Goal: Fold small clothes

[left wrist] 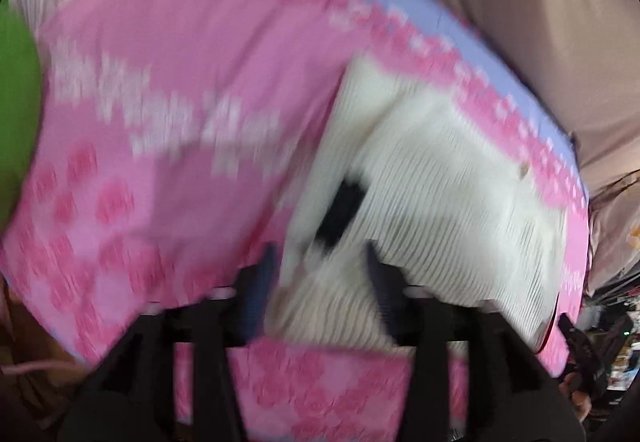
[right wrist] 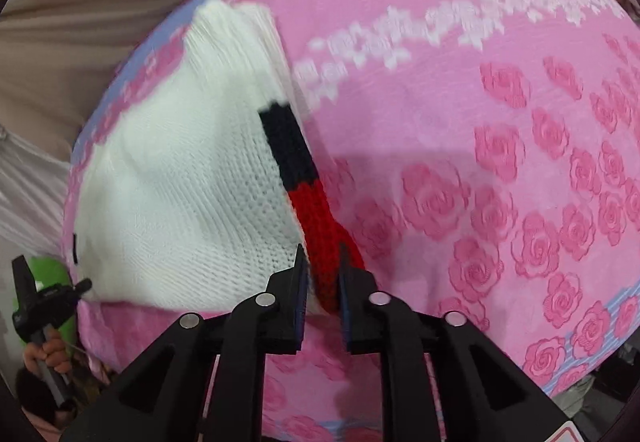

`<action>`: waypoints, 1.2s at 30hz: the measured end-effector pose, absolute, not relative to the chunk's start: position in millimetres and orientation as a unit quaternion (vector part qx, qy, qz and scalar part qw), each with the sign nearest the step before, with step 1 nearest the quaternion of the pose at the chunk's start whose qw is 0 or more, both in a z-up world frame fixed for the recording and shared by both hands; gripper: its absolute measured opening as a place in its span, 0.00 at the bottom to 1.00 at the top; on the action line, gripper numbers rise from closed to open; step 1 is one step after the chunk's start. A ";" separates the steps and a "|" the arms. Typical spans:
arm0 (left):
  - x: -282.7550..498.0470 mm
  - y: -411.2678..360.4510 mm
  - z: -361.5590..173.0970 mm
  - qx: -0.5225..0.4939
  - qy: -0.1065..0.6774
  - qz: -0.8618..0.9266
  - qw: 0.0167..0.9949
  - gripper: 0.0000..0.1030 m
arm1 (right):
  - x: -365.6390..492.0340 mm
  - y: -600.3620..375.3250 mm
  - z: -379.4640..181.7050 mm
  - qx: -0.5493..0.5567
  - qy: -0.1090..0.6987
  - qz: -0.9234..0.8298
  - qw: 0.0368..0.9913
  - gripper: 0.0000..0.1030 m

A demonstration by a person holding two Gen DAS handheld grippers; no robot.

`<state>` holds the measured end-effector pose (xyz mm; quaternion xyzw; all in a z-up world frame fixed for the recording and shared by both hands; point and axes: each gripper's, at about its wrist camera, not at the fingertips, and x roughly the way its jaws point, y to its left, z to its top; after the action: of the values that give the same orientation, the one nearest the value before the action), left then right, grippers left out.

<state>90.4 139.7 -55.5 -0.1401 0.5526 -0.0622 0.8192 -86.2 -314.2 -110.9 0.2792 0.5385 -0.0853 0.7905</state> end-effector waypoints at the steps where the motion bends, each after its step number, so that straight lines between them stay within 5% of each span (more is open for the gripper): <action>1: 99.6 135.3 -47.3 -0.136 0.537 -0.065 0.830 0.70 | -79.7 -312.9 -97.0 0.262 0.523 -0.088 0.806 0.36; 3: 127.8 118.5 -41.3 -0.121 0.517 -0.081 0.843 0.71 | -58.2 -310.1 -66.6 0.209 0.480 -0.090 0.847 0.59; 7: 176.9 80.3 -70.9 -0.093 0.525 -0.094 0.841 0.67 | 11.8 -309.7 -55.6 0.164 0.457 -0.082 0.871 0.60; 10: 202.7 58.9 -100.3 -0.093 0.563 -0.109 0.814 0.04 | 63.3 -311.4 -76.6 0.160 0.466 -0.081 0.866 0.59; 12: 194.4 73.0 -84.4 -0.116 0.537 -0.111 0.828 0.04 | 86.5 -301.7 -90.8 0.149 0.481 -0.071 0.861 0.18; 13: 189.6 77.6 -72.1 -0.117 0.518 -0.113 0.840 0.04 | 91.6 -295.8 -93.3 0.138 0.489 -0.073 0.858 0.09; 19: 209.6 96.2 -87.0 -0.096 0.521 -0.057 0.846 0.04 | 69.7 -283.5 -11.6 0.175 0.367 -0.014 0.913 0.08; 24: 205.9 87.8 -91.9 -0.086 0.524 -0.053 0.846 0.16 | 122.7 -319.1 -110.5 0.188 0.510 -0.075 0.836 0.08; 26: 196.7 88.7 -85.5 -0.091 0.523 -0.045 0.847 0.28 | 114.5 -317.7 -104.0 0.209 0.493 -0.066 0.842 0.16; 29: 183.3 86.8 -82.8 -0.083 0.532 -0.040 0.842 0.29 | 83.0 -308.6 -72.4 0.202 0.448 -0.082 0.867 0.48; 31: 175.8 82.0 -82.6 -0.074 0.535 -0.041 0.841 0.30 | 60.7 -304.2 -67.1 0.201 0.439 -0.096 0.870 0.59; 36: 162.3 66.5 -89.1 -0.049 0.541 -0.038 0.839 0.35 | 41.4 -305.5 -114.1 0.245 0.499 -0.129 0.821 0.65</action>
<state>162.3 66.5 -89.1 -0.0488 0.5413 -0.0379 0.8386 41.4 -305.5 -114.1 0.2454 0.4987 -0.1295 0.8212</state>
